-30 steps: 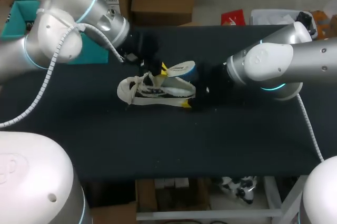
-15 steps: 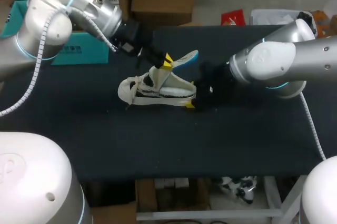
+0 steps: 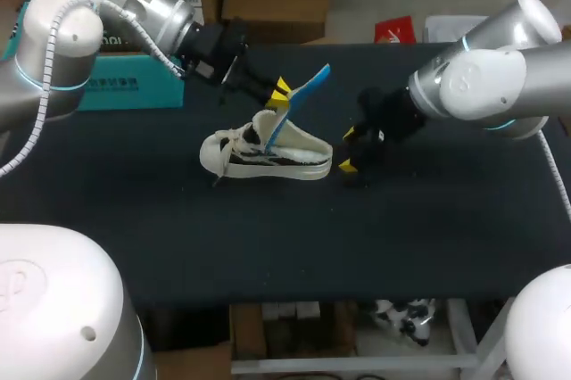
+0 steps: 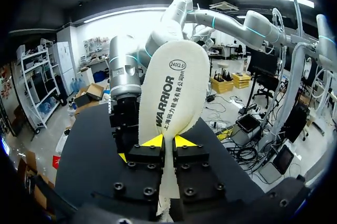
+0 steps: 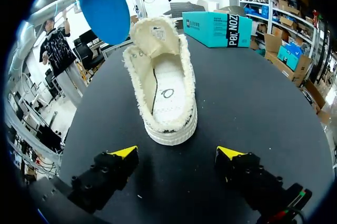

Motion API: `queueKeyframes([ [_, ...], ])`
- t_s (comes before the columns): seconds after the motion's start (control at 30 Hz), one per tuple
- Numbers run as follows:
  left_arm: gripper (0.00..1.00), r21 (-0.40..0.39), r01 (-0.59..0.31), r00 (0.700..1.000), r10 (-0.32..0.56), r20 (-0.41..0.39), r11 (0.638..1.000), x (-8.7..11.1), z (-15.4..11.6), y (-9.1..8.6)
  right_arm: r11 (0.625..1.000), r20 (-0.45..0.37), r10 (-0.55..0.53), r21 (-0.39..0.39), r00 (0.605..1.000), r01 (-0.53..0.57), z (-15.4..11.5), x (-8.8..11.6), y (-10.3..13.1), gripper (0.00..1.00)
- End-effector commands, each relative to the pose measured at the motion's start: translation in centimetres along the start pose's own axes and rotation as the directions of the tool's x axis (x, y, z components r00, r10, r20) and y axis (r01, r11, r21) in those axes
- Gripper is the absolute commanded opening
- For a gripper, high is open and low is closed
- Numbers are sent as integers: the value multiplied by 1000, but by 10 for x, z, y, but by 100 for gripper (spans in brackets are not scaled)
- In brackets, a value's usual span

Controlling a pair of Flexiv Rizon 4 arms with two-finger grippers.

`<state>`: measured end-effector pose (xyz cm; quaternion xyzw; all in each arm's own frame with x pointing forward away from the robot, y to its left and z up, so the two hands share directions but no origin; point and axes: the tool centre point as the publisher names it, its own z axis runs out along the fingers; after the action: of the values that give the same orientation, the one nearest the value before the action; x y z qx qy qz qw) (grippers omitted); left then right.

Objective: Open the shoe tongue, take the insole out of the shoe, put the insole back into the shoe, and pack the shoe into the shoebox

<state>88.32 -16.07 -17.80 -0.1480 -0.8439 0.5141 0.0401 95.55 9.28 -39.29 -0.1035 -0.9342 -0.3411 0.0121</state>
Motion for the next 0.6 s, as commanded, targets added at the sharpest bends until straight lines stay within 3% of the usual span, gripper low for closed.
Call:
queueKeyframes([
  [0.03,0,26,-5,1000,5,0,1000,10,-17,-1,993,18,-7,118,1000,4,-37,9,16,100],
  [0.3,0,73,-4,1000,4,4,997,27,-53,4,957,32,-32,290,999,22,-56,4,50,100],
  [0.6,0,47,35,996,-38,75,998,54,-94,28,895,61,-42,446,997,10,-44,5,90,100],
])
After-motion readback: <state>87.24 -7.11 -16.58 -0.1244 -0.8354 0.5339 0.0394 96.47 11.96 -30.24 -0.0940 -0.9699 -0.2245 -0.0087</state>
